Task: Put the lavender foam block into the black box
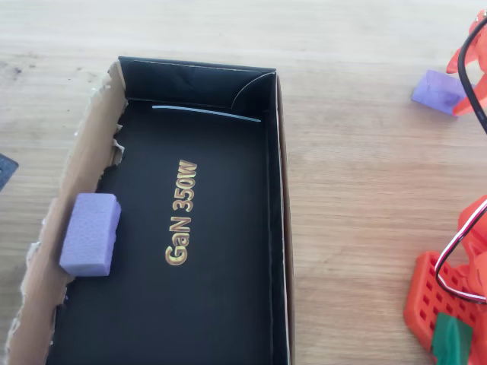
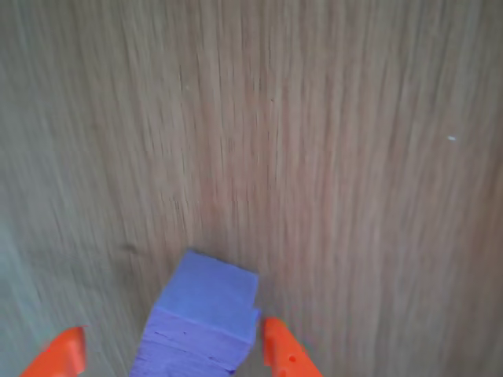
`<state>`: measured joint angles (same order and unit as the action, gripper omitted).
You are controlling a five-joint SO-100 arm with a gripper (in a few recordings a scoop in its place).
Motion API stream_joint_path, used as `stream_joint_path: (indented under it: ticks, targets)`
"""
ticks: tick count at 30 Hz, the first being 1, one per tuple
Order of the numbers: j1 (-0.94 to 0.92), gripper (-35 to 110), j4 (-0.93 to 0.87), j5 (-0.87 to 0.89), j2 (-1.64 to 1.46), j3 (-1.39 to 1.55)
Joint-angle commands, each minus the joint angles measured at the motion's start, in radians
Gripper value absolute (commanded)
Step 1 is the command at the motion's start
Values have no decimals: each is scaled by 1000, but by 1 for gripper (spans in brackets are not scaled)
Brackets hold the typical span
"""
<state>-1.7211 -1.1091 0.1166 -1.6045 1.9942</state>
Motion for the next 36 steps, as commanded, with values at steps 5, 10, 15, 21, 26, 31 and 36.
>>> stream_joint_path:
  ticks: [5,10,15,21,26,31,36]
  targets:
    - [-5,6,-3,2,-20,-34]
    - [-5,0,-34,6,-49,-34]
    - [6,0,-109,15,-135,-38]
    - [41,0,-287,3,-364,-84]
    - [61,0,-442,26,-422,-195]
    - [92,0,-420,14,-439,-189]
    - [167,0,-399,31,-483,-153]
